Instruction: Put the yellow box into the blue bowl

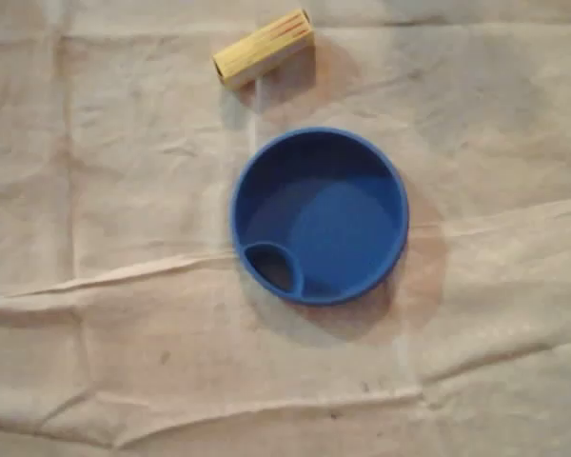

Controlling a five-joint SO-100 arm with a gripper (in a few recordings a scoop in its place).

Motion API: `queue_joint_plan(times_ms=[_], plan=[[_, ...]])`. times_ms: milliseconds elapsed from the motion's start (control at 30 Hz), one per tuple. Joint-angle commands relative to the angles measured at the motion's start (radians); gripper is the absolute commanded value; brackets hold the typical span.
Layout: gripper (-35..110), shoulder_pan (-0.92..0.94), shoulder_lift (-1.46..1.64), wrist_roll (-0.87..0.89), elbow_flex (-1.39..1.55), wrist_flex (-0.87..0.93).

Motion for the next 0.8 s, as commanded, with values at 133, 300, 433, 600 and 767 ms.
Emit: queue_joint_plan(times_ms=[133,300,433,600,767], plan=[[0,-0.003,0.017,-0.009,-0.002,-0.005],[0,0.006,-0.155,-0.009,-0.02,-0.009],[0,0.009,-0.301,-0.009,-0.023,-0.012],[0,0.009,-0.419,-0.009,-0.025,-0.012],[0,0.009,-0.529,-0.011,-0.018,-0.006]])
